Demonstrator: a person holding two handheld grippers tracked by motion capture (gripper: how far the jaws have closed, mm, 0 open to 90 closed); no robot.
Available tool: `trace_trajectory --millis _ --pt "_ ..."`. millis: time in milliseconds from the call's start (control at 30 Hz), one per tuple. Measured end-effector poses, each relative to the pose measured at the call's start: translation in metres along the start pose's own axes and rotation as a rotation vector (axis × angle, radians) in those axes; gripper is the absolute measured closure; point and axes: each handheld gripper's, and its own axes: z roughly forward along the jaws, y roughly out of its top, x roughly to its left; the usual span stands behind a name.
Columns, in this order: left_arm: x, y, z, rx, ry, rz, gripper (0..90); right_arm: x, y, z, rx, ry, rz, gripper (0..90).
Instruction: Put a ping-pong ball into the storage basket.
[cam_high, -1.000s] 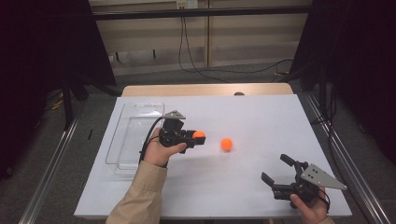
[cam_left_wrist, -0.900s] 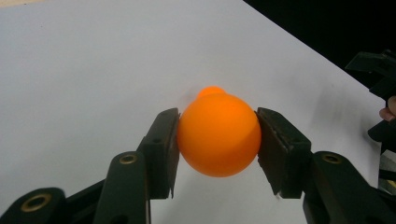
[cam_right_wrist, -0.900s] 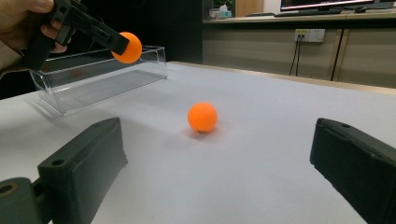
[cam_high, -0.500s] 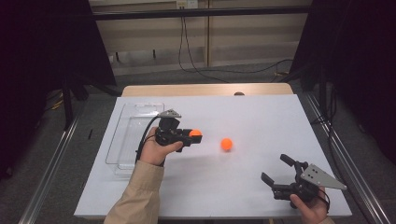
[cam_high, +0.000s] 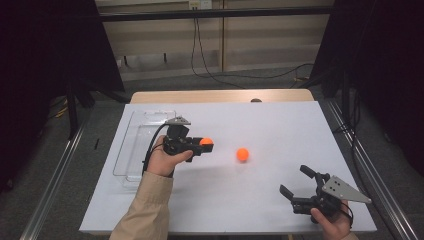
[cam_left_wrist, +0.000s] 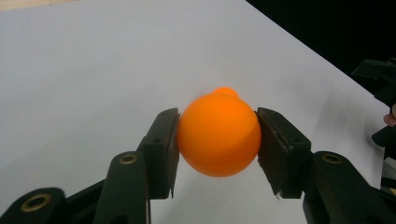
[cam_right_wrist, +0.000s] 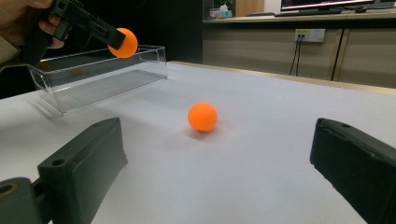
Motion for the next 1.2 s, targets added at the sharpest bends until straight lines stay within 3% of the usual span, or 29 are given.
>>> trace_trajectory --millis 1200 --pt "0.013 0.000 -0.018 -0.009 0.040 -0.025 51.0 0.000 0.000 0.000 0.000 0.002 -0.004 2.5"
